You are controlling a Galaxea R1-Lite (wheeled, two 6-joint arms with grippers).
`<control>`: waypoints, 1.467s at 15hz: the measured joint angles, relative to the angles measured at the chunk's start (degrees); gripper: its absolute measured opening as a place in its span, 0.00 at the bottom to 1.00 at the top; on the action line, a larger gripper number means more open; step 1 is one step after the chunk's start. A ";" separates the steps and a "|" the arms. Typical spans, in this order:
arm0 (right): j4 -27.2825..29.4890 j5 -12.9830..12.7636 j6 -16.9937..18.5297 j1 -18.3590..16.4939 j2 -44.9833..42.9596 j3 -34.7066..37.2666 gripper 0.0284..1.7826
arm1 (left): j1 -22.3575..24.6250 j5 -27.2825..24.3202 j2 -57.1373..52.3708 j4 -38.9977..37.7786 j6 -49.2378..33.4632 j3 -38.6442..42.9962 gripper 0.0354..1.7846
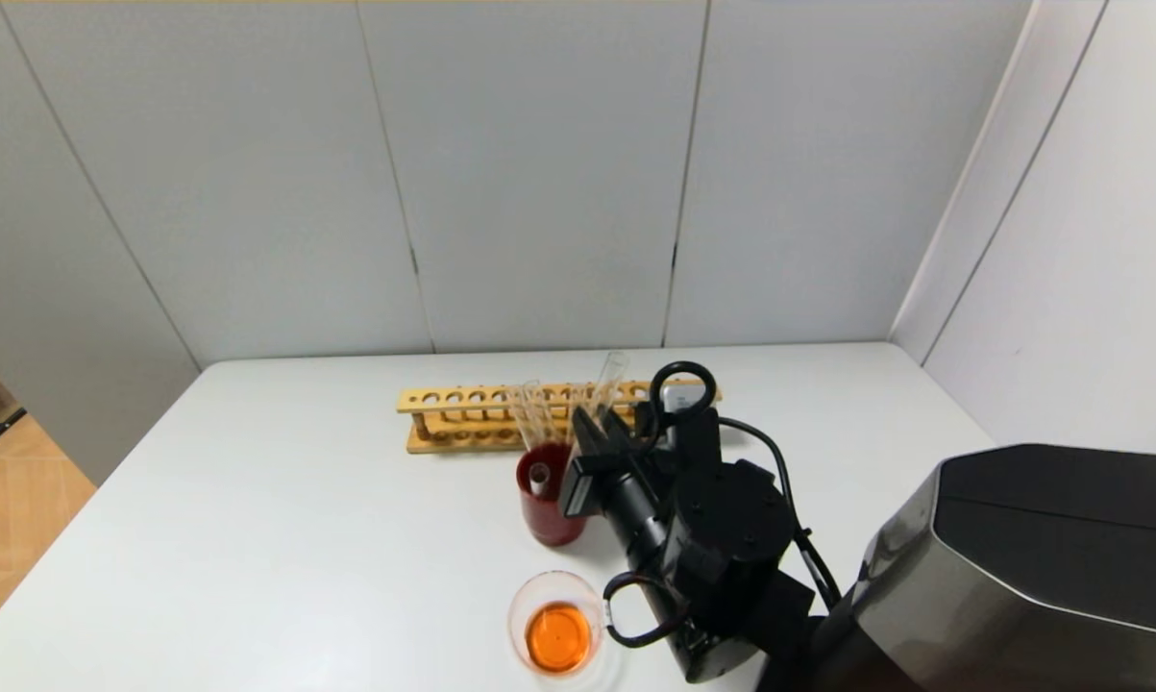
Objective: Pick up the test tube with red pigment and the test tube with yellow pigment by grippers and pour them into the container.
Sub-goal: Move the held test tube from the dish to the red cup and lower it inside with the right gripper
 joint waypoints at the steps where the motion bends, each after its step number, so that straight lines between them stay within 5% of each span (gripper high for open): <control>1: 0.02 0.02 0.23 -0.02 0.55 -0.09 0.17 | 0.00 0.00 0.00 0.00 0.02 0.00 0.98; 22: -0.06 -0.33 -3.61 3.54 2.76 3.91 0.17 | 0.00 -0.02 0.00 0.00 0.00 0.00 0.98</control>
